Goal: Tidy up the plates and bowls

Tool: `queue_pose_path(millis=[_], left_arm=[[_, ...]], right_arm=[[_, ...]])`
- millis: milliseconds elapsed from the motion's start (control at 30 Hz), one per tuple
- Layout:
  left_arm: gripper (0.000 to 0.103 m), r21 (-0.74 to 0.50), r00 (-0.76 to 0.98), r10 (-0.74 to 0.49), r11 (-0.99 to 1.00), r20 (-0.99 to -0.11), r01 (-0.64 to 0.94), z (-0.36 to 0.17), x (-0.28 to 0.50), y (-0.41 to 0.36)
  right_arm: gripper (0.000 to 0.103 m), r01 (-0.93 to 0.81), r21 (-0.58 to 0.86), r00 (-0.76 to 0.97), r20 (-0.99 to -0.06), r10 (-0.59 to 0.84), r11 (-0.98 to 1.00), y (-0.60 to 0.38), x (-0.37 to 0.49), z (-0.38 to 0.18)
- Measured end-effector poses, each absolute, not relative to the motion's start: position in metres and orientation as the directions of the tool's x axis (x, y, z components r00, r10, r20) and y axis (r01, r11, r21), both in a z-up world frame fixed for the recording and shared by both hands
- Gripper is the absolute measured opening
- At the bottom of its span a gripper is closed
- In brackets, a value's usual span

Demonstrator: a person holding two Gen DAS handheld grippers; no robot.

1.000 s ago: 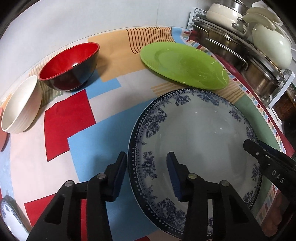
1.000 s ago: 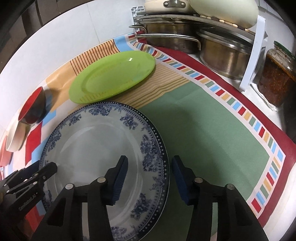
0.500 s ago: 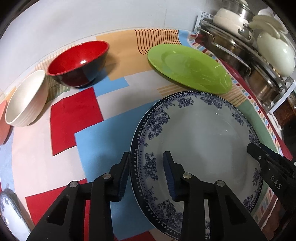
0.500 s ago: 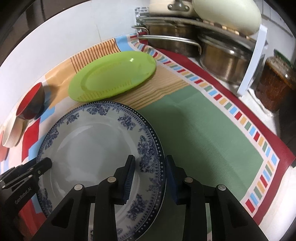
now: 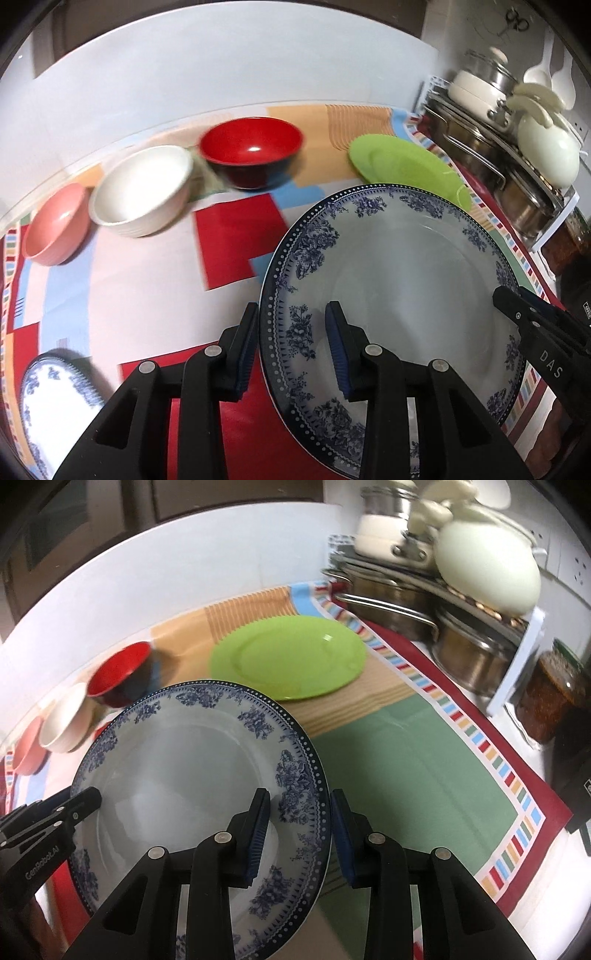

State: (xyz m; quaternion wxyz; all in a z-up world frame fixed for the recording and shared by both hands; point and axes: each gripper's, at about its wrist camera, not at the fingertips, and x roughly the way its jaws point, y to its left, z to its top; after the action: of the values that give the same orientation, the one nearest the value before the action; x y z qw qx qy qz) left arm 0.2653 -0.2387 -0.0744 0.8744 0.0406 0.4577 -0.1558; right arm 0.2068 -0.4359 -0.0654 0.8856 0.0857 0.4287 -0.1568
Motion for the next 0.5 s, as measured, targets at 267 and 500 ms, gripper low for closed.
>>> queue_pose_path(millis=[267, 500], left_arm=[[0.036, -0.059, 0.573, -0.179, 0.973, -0.800, 0.221, -0.063, 0.248, -0.176], [0.036, -0.049, 0.593, -0.125, 0.989, -0.795, 0.143, -0.057, 0.232, -0.121]], right_arm=[[0.035, 0.260, 0.021, 0.607, -0.781, -0.146, 0.965, -0.377, 0.210, -0.059], [0.035, 0.177, 0.032, 0.620, -0.780, -0.086, 0.984, -0.326, 0.208, -0.057]])
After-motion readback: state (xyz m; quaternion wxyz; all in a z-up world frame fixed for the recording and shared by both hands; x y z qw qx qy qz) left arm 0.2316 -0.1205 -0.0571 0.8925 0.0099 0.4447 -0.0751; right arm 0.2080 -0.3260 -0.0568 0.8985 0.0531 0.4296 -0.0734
